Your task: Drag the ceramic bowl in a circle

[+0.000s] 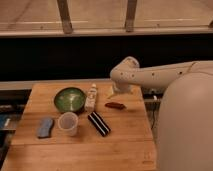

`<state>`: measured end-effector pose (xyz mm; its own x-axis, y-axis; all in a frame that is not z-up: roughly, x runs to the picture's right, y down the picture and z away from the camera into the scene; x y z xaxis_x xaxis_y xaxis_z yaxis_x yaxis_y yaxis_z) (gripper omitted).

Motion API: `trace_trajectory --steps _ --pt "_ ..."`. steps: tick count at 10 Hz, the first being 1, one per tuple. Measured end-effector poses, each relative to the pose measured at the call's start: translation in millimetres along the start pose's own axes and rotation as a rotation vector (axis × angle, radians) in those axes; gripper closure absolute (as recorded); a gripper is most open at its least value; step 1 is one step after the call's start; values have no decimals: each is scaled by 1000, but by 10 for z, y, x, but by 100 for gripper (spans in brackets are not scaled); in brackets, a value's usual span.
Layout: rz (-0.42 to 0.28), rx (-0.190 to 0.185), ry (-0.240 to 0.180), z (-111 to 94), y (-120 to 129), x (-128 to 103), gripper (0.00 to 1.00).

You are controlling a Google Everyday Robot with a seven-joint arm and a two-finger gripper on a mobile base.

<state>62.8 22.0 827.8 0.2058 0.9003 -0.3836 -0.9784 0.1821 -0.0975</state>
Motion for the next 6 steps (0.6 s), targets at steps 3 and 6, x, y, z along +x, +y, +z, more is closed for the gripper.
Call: trace_trajectory --steps 3,6 --pt "-88 -62 -38 -61 543 -346 20" --pt "-87 -61 -36 -61 532 -340 20"
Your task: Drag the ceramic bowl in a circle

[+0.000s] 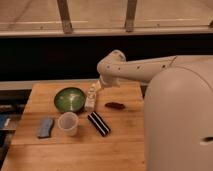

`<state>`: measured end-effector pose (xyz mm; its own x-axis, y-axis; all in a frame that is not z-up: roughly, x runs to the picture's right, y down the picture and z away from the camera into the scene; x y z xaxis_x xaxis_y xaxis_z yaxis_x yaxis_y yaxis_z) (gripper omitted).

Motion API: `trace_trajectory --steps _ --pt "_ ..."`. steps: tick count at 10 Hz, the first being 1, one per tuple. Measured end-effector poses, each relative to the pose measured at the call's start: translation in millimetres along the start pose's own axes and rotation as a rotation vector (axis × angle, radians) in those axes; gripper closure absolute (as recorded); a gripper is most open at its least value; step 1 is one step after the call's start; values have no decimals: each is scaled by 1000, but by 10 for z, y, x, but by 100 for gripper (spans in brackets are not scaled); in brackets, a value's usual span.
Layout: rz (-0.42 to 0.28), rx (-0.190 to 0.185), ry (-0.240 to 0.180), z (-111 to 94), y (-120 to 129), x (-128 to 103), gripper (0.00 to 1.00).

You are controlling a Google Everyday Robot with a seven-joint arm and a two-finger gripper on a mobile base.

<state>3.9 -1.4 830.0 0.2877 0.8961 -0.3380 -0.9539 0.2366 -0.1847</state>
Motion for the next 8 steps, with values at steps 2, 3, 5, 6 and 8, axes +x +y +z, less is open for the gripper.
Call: trace_trajectory --steps 2,3,5,6,8 --pt "4 3 1 -1 -34 12 20" --pt "0 3 -1 0 -22 9 20" --pt "9 5 -14 20 -50 -83 20" --pt "-4 2 -16 54 -3 -155 20" --pt "-55 -10 -22 156 245 -425 20"
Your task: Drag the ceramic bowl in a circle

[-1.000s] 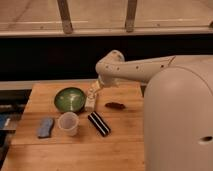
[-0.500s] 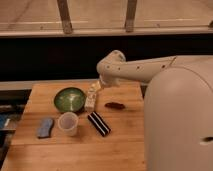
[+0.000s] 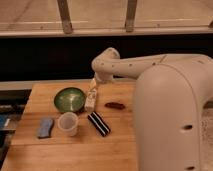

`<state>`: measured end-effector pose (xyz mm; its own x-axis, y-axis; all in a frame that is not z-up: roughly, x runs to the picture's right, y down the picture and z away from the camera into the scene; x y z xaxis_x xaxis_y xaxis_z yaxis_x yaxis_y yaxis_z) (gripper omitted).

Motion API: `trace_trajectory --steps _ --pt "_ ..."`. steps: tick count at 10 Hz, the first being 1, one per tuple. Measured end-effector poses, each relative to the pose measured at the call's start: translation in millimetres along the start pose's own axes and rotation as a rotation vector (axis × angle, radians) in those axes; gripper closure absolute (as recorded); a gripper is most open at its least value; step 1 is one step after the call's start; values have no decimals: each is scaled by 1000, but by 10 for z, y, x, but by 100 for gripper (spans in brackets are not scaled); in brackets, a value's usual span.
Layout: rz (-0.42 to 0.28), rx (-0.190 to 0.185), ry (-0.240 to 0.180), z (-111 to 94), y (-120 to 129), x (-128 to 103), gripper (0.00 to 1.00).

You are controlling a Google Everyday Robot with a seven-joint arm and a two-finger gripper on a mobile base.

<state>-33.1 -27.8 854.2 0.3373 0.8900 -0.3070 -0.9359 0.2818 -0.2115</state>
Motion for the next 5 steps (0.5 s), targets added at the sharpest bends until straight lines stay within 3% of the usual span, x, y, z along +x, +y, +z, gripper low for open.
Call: trace_trajectory --steps 5 --pt "-136 -41 -18 173 376 -494 20"
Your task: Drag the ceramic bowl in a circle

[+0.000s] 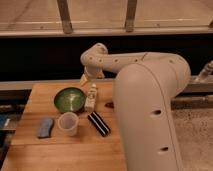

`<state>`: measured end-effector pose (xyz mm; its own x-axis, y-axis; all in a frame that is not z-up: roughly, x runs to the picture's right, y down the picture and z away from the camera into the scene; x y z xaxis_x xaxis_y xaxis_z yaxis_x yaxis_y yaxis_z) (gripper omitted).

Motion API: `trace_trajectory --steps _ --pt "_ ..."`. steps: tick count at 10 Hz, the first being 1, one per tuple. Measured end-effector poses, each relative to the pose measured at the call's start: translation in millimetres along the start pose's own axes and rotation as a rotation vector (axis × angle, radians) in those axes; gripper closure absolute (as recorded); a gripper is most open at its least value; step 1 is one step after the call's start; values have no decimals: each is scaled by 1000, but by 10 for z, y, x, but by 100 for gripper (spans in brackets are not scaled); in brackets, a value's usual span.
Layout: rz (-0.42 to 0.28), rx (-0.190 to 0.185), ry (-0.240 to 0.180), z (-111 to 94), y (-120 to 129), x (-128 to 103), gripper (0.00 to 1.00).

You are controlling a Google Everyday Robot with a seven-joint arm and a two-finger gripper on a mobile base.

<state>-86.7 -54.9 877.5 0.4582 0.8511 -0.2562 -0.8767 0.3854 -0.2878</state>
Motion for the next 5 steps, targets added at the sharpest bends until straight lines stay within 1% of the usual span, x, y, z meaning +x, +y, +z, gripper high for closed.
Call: trace_trajectory --steps 1,3,5 --pt "-29 -20 -4 41 92 -85 20" --pt "-67 -44 -6 113 192 -170 20" --pt "-105 -90 -6 196 356 -213 20"
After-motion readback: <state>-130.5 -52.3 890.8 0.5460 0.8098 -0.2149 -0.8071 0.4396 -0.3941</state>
